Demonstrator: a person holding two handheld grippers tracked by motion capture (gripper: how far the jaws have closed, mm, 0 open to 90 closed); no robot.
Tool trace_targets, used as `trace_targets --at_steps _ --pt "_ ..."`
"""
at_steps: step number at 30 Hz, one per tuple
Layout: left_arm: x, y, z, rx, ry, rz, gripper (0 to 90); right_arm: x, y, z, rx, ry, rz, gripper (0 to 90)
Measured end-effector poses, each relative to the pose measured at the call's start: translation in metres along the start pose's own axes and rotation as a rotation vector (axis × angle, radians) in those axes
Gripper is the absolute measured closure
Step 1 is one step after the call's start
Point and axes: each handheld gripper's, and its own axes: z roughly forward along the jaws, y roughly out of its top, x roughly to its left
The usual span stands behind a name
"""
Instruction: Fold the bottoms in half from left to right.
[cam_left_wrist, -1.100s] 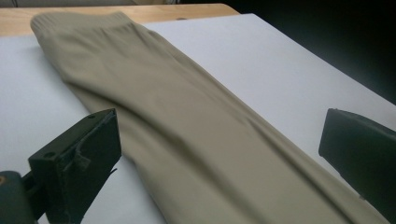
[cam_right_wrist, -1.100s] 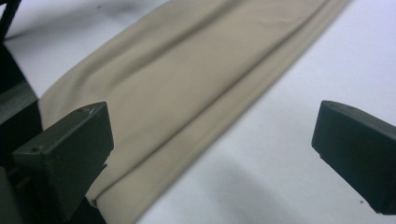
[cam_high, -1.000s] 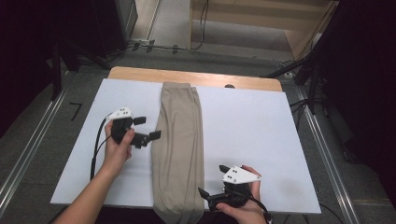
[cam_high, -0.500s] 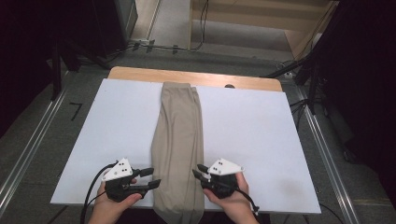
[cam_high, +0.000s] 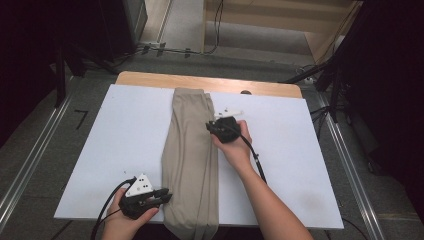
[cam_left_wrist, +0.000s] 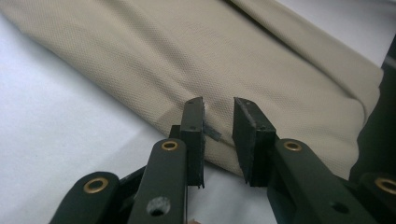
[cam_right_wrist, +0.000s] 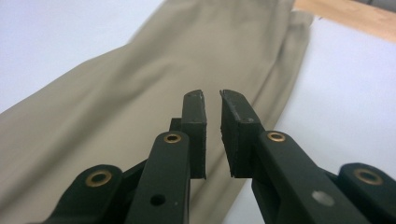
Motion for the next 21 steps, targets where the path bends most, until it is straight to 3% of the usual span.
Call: trace_targets --at_steps 5,9,11,18,21 --pt "0.001 -0.003 -0.002 -0.009 -0.014 -0.003 73.5 -0.02 0.03 0.04 0.009 -0.032 0.019 76.5" --pt "0.002 -0.004 -0.002 -0.007 -0.021 -0.007 77.9 -0.039 0.047 0.061 -0.003 -0.012 0.073 74.7" --pt "0.002 -0.004 -0.002 -0.008 -0.024 -0.01 79.7 -0.045 0.053 0.07 -0.01 -0.026 0.041 73.6" --pt "0.004 -0.005 -0.002 -0.002 -0.047 -0.017 81.3 -0.05 0.064 0.092 0.072 -0.051 0.013 66.1" --pt "0.004 -0.005 -0.002 -0.003 -0.05 -0.018 81.2 -0.055 0.065 0.099 0.082 -0.069 0.042 65.8"
